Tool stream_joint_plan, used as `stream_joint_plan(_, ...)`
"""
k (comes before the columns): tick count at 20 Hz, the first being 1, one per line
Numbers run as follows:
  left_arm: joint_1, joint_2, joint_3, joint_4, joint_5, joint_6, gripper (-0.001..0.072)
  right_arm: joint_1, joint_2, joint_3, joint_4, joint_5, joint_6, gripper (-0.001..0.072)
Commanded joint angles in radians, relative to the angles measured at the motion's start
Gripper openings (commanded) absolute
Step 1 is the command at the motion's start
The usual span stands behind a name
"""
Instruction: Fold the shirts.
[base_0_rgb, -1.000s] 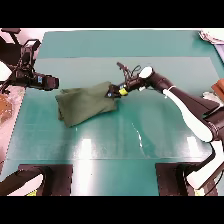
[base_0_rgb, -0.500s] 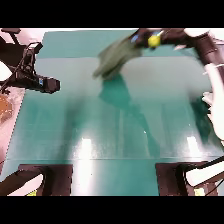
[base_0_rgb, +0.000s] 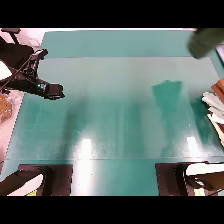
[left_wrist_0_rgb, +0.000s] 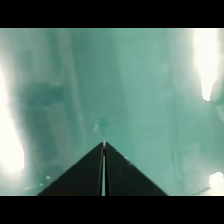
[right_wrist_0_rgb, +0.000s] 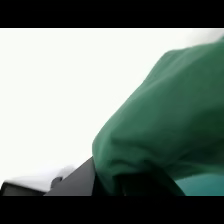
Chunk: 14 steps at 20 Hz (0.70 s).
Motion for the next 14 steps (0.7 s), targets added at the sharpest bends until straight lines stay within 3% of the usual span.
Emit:
stream_joint_plan(1, 0.000, 0.001, 0.001, -0.072, -0.031, -0.003, 0.0031, -0.257, 0.012, -0.055, 0.024, 0.237, -0.016, 0.0020)
stream_joint_plan(4, 0.000, 0.001, 0.000, -0.083, -0.031, -0.027, 0.0031, -0.390, 0.012, -0.094, 0.019, 0.415, -0.051, 0.0020)
stream_joint_plan(9, 0.000, 0.000, 0.000, -0.097, -0.034, -0.028, 0.0032, -0.525, 0.013, -0.096, 0.007, 0.594, -0.050, 0.0021)
stream_joint_plan(14, 0.000, 0.001, 0.000, -0.097, -0.031, -0.027, 0.0031, -0.565, 0.040, -0.072, -0.212, 0.752, -0.050, 0.0021)
